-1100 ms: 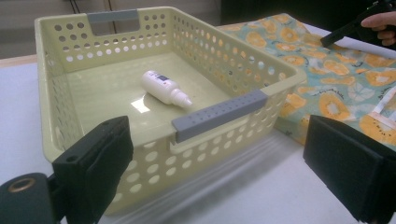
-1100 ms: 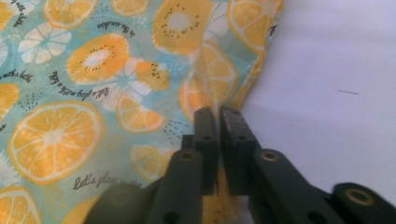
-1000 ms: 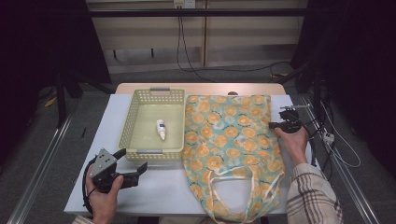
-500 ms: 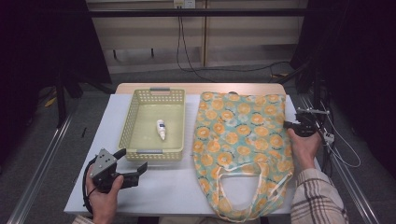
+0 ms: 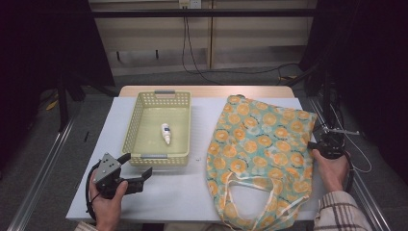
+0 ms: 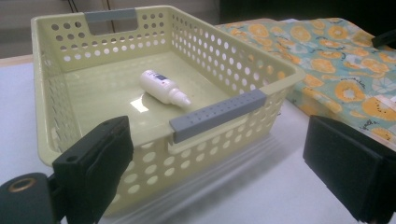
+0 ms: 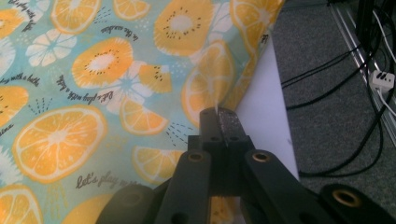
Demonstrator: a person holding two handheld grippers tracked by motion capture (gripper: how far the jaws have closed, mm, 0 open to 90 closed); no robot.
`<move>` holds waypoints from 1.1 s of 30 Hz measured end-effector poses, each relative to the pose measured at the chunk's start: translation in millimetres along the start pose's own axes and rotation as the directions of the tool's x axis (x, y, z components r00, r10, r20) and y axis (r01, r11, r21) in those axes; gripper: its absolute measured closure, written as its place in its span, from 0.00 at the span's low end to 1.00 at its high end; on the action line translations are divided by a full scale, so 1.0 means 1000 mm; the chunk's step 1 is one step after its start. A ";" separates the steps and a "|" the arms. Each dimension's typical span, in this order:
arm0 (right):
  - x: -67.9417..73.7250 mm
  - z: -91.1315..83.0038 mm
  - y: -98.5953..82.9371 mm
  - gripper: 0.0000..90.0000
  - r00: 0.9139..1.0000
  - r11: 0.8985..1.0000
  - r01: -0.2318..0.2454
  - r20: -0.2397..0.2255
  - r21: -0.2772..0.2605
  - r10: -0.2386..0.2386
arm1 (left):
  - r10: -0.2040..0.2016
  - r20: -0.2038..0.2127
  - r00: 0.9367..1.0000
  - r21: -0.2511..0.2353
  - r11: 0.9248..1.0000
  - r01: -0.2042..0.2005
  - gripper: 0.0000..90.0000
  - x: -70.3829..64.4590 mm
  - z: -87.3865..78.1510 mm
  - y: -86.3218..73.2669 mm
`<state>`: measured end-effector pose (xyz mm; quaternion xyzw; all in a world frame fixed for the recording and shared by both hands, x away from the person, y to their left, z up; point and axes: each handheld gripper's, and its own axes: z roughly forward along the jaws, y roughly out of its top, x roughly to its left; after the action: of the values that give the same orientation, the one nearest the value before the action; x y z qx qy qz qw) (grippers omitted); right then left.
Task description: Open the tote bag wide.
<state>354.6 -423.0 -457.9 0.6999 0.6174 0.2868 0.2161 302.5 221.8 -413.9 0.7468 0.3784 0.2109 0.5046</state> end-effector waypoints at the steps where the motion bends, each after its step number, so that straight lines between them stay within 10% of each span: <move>1: 0.000 0.000 0.000 1.00 1.000 1.000 0.000 0.000 0.000 0.000 | 0.000 -0.001 1.000 0.000 1.000 0.000 0.09 0.000 0.000 0.000; 5: 0.000 -0.009 -0.009 1.00 1.000 1.000 0.012 -0.018 0.020 -0.012 | 0.000 -0.001 1.000 0.004 1.000 0.000 0.09 -0.001 0.000 0.000; 10: 0.005 -0.016 -0.005 0.77 0.997 0.997 0.071 -0.018 0.004 -0.071 | -0.001 -0.002 1.000 0.002 1.000 0.001 0.09 -0.001 0.001 0.000; 19: 0.049 -0.040 0.020 0.42 0.973 0.975 0.195 -0.103 -0.104 -0.206 | -0.004 -0.003 1.000 -0.003 1.000 0.003 0.09 -0.001 0.000 0.000; 23: 0.092 -0.043 0.023 0.34 0.937 0.954 0.279 -0.185 -0.111 -0.296 | -0.003 -0.003 1.000 -0.004 1.000 0.003 0.09 -0.001 0.000 0.000; 27: 0.141 -0.035 0.017 0.34 0.882 0.925 0.364 -0.278 -0.108 -0.380 | -0.006 -0.006 1.000 -0.006 1.000 0.006 0.09 -0.001 -0.001 0.000; 28: 0.165 -0.031 0.013 0.32 0.855 0.912 0.398 -0.320 -0.098 -0.407 | -0.003 -0.008 1.000 -0.004 1.000 0.003 0.09 -0.001 -0.001 0.000; 30: 0.177 -0.030 0.012 0.30 0.843 0.905 0.417 -0.335 -0.088 -0.421 | 0.001 -0.009 1.000 -0.002 1.000 -0.001 0.09 0.000 -0.001 0.000; 32: 0.211 -0.029 0.011 0.29 0.806 0.885 0.456 -0.378 -0.094 -0.456 | 0.003 -0.010 1.000 -0.004 1.000 -0.003 0.09 0.000 -0.002 0.000; 33: 0.211 -0.029 0.011 0.29 0.806 0.885 0.456 -0.378 -0.094 -0.456 | 0.001 -0.010 1.000 -0.004 1.000 -0.001 0.09 0.000 -0.002 0.000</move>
<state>359.0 -218.0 -401.1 0.4600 0.7977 0.3595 0.1511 300.8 222.9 -413.1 0.7451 0.3800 0.2157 0.5039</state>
